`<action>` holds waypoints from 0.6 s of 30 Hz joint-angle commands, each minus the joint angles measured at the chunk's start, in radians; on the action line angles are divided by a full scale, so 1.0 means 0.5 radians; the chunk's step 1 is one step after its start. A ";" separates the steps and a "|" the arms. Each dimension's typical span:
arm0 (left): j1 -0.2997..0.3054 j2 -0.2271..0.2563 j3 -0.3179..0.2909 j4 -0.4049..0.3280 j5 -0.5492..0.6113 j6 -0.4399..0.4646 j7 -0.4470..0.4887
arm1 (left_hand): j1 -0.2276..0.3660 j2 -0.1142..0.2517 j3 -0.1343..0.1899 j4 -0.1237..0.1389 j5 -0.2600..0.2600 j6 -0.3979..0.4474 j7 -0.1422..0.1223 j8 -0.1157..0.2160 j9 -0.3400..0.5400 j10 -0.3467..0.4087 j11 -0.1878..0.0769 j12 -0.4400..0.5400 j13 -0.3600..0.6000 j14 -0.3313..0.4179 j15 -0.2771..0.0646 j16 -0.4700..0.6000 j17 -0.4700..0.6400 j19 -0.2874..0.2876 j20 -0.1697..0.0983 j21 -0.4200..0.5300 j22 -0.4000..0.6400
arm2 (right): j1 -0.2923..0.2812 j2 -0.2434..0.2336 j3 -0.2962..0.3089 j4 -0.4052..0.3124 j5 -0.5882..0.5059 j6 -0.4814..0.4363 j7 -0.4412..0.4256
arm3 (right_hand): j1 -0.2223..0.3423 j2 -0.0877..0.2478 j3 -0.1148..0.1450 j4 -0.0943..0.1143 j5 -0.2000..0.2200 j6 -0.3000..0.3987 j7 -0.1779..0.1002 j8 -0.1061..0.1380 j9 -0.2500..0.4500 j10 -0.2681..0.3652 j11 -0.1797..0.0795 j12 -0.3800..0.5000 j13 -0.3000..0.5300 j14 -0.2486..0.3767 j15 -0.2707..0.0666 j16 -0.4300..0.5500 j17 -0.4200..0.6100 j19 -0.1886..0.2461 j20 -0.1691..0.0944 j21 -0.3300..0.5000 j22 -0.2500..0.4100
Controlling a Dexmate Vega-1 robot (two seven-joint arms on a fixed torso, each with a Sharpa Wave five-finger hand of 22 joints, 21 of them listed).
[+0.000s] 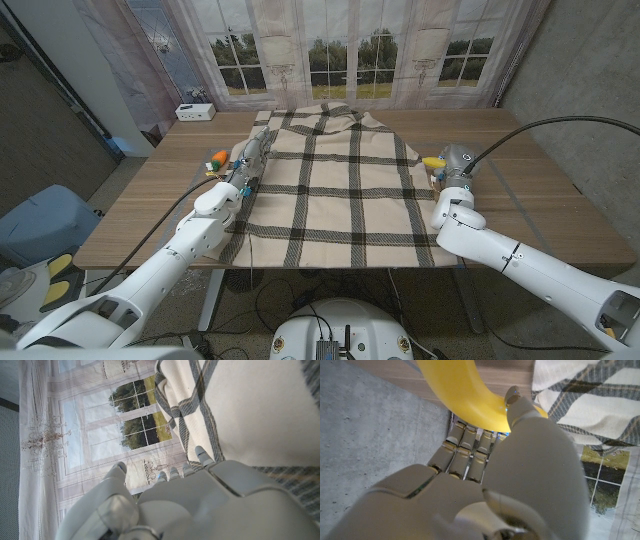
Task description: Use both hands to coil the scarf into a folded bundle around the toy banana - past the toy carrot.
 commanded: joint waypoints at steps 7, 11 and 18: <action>0.017 0.002 -0.009 -0.010 0.002 -0.012 0.020 | -0.001 0.016 0.007 -0.014 0.013 -0.098 -0.012 -0.005 0.007 -0.257 0.002 0.005 0.009 -0.240 0.017 0.009 0.005 -0.202 0.016 -0.015 0.005 | 0.111 0.038 -0.062 0.098 -0.318 0.457 0.168 | 0.220 0.235 -0.002 0.020 0.007 0.209 -0.127 0.008 0.010 0.082 -0.091 0.017 0.054 0.110 -0.405 -0.034 0.017 -0.011 0.005 0.037 0.008; 0.024 0.006 -0.013 -0.016 0.001 -0.012 0.027 | 0.000 0.015 0.007 -0.016 0.013 -0.097 -0.014 -0.005 0.007 -0.254 0.004 0.006 0.009 -0.240 0.014 0.009 0.005 -0.200 0.015 -0.018 0.006 | 0.139 0.058 -0.063 0.137 -0.365 0.579 0.221 | 0.223 0.237 -0.002 0.024 0.007 0.209 -0.128 0.008 0.010 0.079 -0.082 0.015 0.050 0.120 -0.404 -0.051 0.021 -0.015 0.005 0.049 0.009; 0.028 0.003 -0.017 -0.012 -0.004 -0.018 0.027 | 0.001 0.015 0.007 -0.019 0.013 -0.099 -0.015 -0.006 0.007 -0.255 0.005 0.005 0.009 -0.239 0.017 0.008 0.005 -0.199 0.017 -0.023 0.006 | 0.199 0.109 -0.079 0.213 -0.457 0.746 0.322 | 0.225 0.237 -0.004 0.026 0.006 0.208 -0.128 0.007 0.011 0.081 -0.081 0.017 0.047 0.126 -0.405 -0.067 0.025 -0.018 0.007 0.061 0.010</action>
